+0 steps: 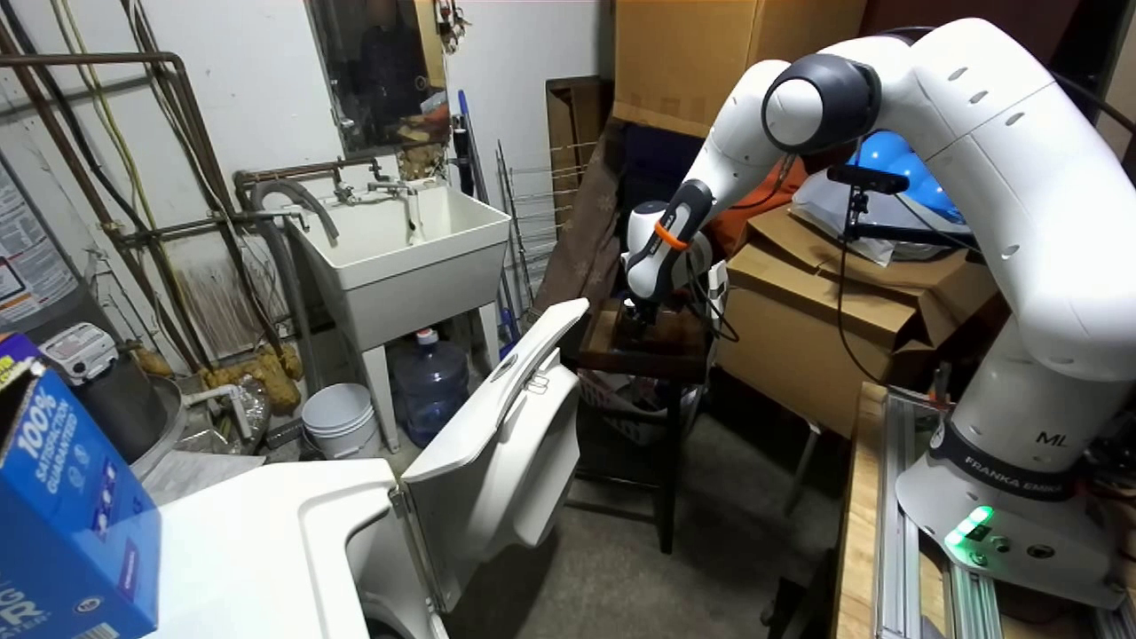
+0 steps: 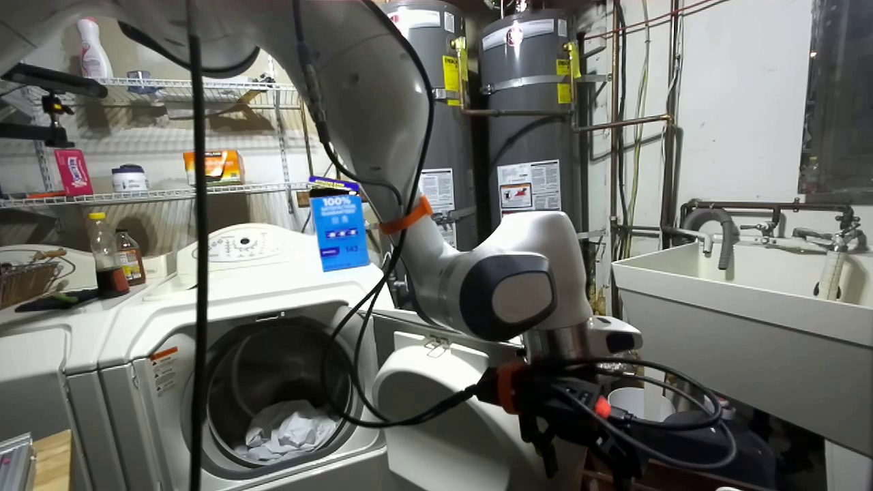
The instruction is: Get the pink object from the wooden tray and put it on the washing machine
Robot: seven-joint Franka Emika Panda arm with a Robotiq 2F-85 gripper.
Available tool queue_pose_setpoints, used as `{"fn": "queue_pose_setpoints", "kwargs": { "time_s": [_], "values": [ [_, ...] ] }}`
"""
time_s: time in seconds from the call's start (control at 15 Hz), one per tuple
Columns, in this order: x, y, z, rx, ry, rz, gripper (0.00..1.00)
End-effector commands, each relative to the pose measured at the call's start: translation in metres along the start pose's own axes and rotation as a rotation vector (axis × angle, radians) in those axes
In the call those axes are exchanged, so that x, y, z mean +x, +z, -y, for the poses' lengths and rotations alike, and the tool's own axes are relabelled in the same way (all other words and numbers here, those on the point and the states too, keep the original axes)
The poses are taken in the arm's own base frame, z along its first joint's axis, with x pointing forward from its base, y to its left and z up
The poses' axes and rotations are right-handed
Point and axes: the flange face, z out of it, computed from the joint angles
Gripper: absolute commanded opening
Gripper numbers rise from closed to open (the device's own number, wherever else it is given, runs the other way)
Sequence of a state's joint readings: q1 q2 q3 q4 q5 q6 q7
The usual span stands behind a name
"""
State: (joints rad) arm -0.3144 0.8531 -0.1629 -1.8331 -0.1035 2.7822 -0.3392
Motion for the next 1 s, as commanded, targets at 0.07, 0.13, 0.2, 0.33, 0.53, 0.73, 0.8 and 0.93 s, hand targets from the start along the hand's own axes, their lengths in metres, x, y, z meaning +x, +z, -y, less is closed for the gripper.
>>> {"fn": "queue_pose_setpoints", "kwargs": {
  "time_s": [0.07,0.13,0.2,0.33,0.53,0.73,0.8,0.93],
  "values": [
    [-0.011,0.021,-0.014,-0.005,0.068,0.024,0.72],
    [-0.013,0.025,-0.020,-0.002,0.083,0.026,0.70],
    [-0.016,0.029,-0.026,0.007,0.090,0.025,0.65],
    [-0.018,0.034,-0.034,0.017,0.100,0.024,0.71],
    [-0.011,0.035,-0.035,0.013,0.092,0.011,0.64],
    [0.004,0.032,-0.024,0.012,0.067,-0.009,0.51],
    [0.008,0.030,-0.020,0.015,0.062,-0.018,0.48],
    [0.014,0.031,-0.013,0.020,0.048,-0.016,0.41]
  ]
}}
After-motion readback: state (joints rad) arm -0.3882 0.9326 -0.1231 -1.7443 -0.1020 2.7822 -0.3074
